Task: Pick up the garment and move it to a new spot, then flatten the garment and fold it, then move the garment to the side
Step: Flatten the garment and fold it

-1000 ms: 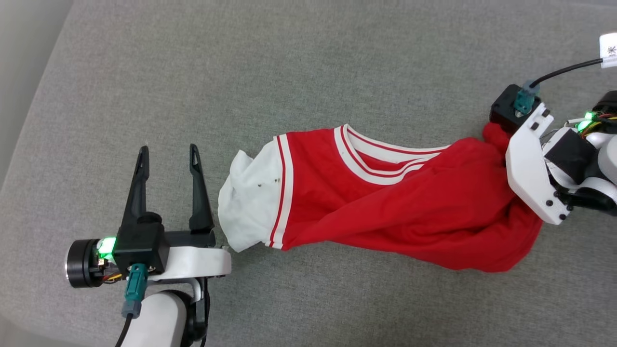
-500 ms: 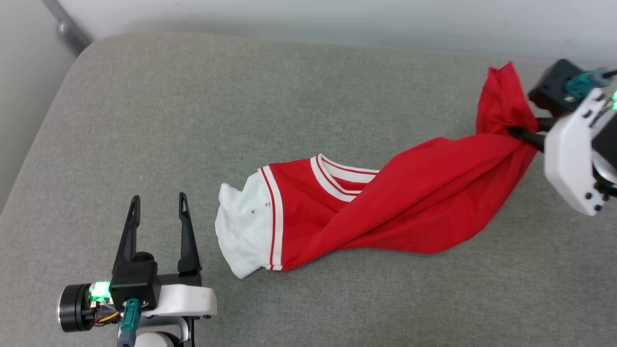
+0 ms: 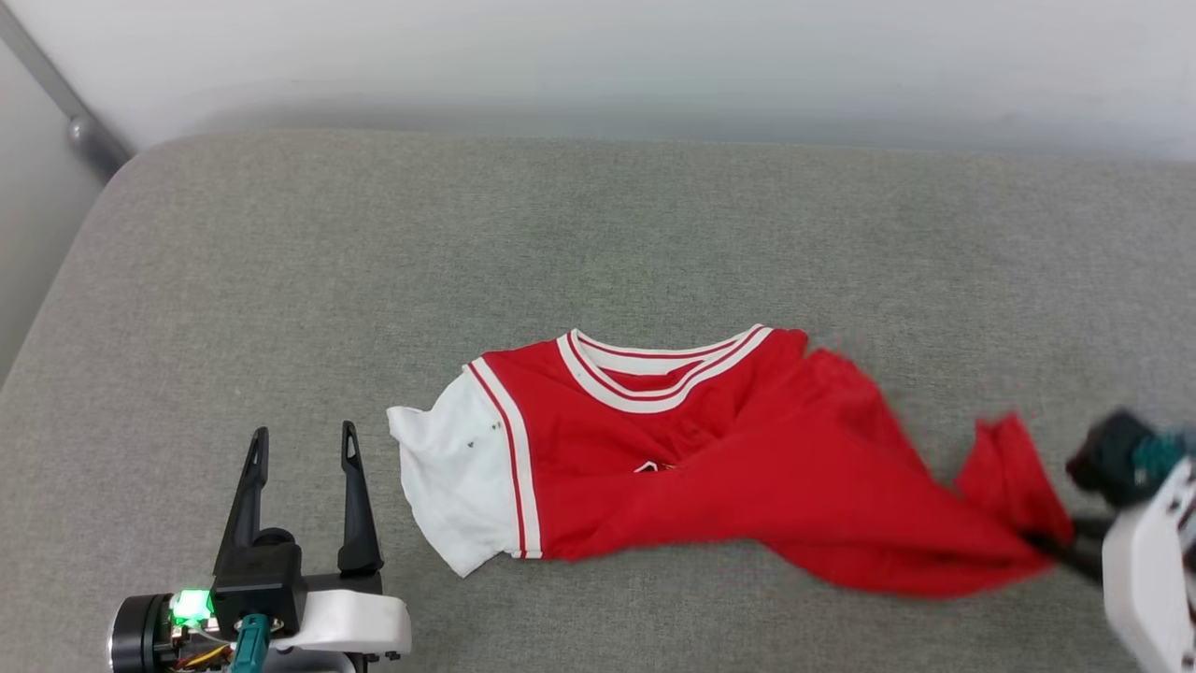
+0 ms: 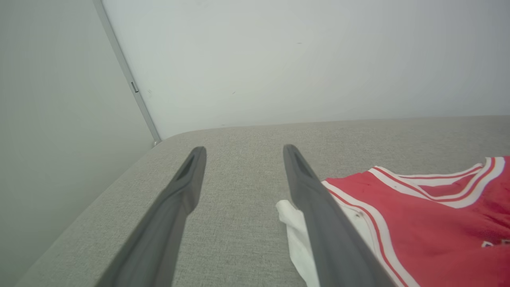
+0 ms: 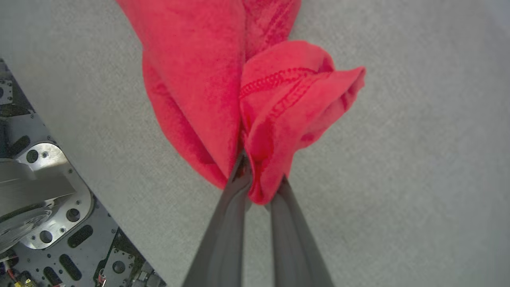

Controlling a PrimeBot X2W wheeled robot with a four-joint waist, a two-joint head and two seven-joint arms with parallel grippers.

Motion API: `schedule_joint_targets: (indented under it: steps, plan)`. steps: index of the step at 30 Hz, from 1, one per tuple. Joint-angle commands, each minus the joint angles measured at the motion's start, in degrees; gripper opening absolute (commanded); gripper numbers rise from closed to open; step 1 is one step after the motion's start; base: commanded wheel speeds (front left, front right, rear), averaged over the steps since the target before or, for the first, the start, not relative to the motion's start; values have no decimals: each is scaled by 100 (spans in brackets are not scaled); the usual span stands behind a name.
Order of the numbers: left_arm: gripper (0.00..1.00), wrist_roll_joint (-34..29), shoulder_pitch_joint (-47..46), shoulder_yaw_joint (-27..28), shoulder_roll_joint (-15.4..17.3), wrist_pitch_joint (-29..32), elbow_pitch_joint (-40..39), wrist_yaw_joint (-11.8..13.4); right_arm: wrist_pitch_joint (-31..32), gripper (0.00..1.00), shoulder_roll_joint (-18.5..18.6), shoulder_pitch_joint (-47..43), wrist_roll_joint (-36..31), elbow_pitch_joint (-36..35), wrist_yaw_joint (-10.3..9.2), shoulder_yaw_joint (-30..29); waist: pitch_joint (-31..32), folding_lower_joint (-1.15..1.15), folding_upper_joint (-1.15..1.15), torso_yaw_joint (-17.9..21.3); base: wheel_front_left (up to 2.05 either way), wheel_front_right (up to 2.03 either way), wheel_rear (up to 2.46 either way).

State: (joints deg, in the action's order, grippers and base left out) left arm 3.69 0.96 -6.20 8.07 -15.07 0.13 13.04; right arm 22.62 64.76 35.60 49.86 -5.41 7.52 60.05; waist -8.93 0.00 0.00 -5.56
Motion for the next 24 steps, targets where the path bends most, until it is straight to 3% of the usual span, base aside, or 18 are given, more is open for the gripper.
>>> schedule_joint_targets:
  steps: [1,9,15,16,17,18,24]
  plan:
    - [100,-24,63,35,-25,-14,2,-28,-74,0,-61,-340,-15,55,-6,-83,10,0,0,28,0,0,0]
    - [100,-90,91,53,-70,-14,39,-92,-468,0,-768,-2366,-302,717,-6,-719,8,0,0,72,0,0,0]
    - [100,-114,155,95,-93,-14,60,-111,-500,0,-1281,-3315,-577,940,-4,-1313,70,0,0,116,0,0,0]
    - [100,-119,190,108,-95,-14,58,-106,-545,25,-1310,-3355,-637,906,-4,-1506,88,0,0,139,0,0,0]
    - [100,-123,228,119,-96,-14,63,-101,-580,95,-1321,-3370,-737,850,-5,-1736,111,0,0,164,0,0,0]
    - [100,-130,259,134,-98,-14,71,-98,-620,100,-1329,-3362,-841,776,-8,-1995,138,0,0,190,0,0,0]
    - [100,-154,335,157,-100,-14,101,-123,-366,100,-1289,-3370,-1241,-88,-6,-3404,245,0,0,265,0,0,0]
